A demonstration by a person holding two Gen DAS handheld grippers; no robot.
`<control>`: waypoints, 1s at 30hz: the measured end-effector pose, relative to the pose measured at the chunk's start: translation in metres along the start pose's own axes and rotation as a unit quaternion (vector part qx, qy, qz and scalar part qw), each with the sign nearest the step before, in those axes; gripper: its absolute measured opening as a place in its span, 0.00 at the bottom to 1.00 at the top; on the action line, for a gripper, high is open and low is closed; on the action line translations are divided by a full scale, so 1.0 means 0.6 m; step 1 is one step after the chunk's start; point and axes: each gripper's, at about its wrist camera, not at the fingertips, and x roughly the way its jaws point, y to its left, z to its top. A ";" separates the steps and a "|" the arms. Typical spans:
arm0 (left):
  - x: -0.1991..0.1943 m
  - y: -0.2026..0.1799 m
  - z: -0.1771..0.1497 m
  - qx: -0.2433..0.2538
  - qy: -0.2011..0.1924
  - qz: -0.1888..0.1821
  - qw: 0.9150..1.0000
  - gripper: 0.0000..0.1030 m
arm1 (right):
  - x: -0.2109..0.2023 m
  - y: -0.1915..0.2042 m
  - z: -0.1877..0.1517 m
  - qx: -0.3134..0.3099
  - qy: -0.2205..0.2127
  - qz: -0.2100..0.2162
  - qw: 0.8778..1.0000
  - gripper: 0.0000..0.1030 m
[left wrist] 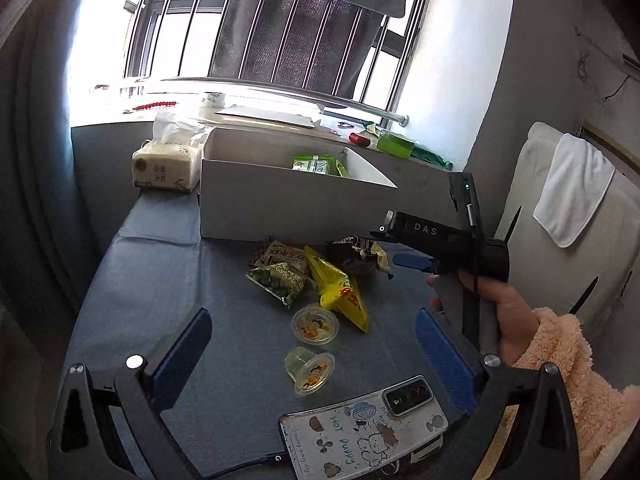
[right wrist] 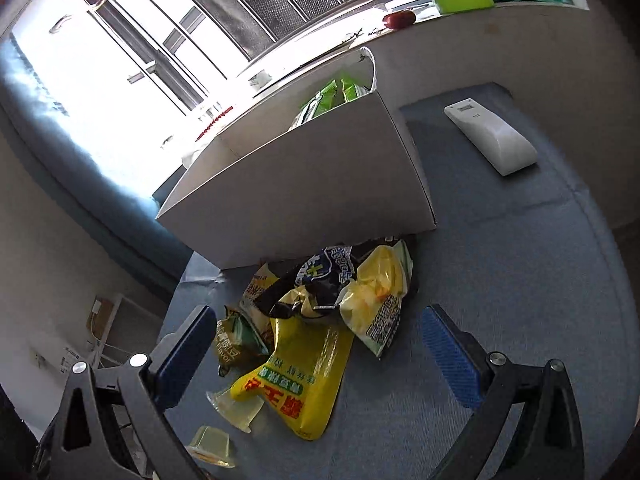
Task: Organize snacks
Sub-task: 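Grasp the dark chip bag with the right gripper and lift, then grasp the green garlic pea bag with the left gripper while the right carries its bag to the box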
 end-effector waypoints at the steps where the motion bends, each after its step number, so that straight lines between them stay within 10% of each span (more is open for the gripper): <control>1: 0.001 0.002 0.000 -0.001 0.001 0.000 1.000 1.00 | 0.011 -0.001 0.009 0.005 0.005 -0.004 1.000 1.00; 11: 0.017 0.020 -0.007 -0.011 0.016 0.012 1.000 1.00 | 0.083 -0.018 0.033 0.037 0.064 -0.010 0.997 0.99; 13: 0.021 0.022 -0.009 -0.014 0.019 0.013 1.000 1.00 | 0.085 -0.016 0.034 0.026 0.063 -0.015 0.998 0.75; 17: 0.031 0.029 -0.011 -0.022 0.026 0.013 0.999 1.00 | 0.076 -0.036 0.027 0.049 0.054 0.022 0.997 0.59; 30: 0.174 0.065 0.023 -0.070 0.103 0.002 0.992 1.00 | -0.115 -0.023 -0.047 0.019 -0.044 0.097 0.994 0.56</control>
